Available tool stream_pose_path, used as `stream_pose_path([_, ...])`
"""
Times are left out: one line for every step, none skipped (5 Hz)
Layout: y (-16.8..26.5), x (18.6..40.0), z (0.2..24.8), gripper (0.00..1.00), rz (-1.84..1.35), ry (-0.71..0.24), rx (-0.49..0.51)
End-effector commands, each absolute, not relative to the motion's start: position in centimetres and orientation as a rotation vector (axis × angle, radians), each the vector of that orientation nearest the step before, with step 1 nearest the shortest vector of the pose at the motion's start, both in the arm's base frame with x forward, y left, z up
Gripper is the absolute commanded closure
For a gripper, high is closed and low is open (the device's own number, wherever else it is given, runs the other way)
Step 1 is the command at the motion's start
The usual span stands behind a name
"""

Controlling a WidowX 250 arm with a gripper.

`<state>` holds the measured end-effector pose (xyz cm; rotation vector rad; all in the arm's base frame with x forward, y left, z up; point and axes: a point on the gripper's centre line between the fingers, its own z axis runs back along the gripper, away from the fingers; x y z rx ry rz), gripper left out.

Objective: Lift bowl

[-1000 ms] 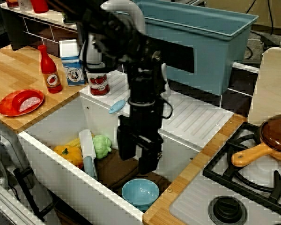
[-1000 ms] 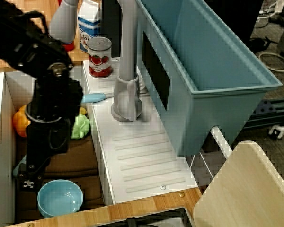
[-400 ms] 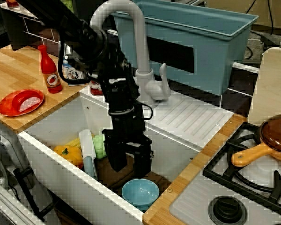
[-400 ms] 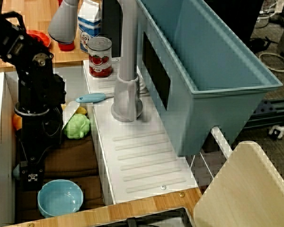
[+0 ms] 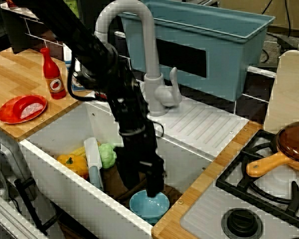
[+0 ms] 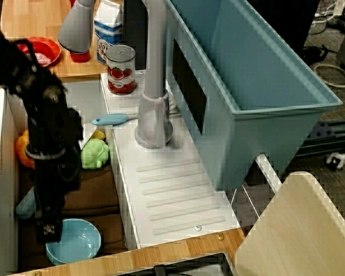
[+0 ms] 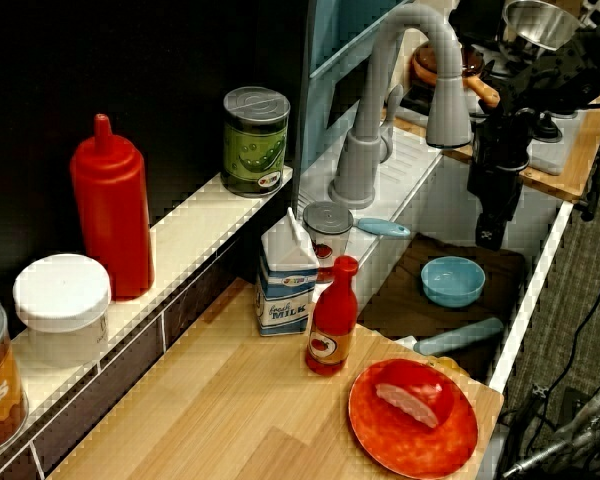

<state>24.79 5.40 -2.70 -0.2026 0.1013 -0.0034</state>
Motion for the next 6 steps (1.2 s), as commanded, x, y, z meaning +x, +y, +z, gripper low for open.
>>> stream_pose_path([4.9,27.0,-4.4,0.00,-0.038,0.055,-0.139])
stream_pose_path([4.8,27.3,-5.0,0.00,-0.023,0.044,-0.150])
stream_pose_path([4.7,27.6,-5.7,0.00,-0.014,0.039,-0.159])
stream_pose_path([4.3,27.7,-6.5,0.00,-0.011,0.001,-0.164])
stream_pose_path([3.8,27.5,-7.4,0.00,0.033,-0.055,-0.144])
stream_pose_path([3.5,27.6,-7.5,0.00,0.019,-0.048,-0.161])
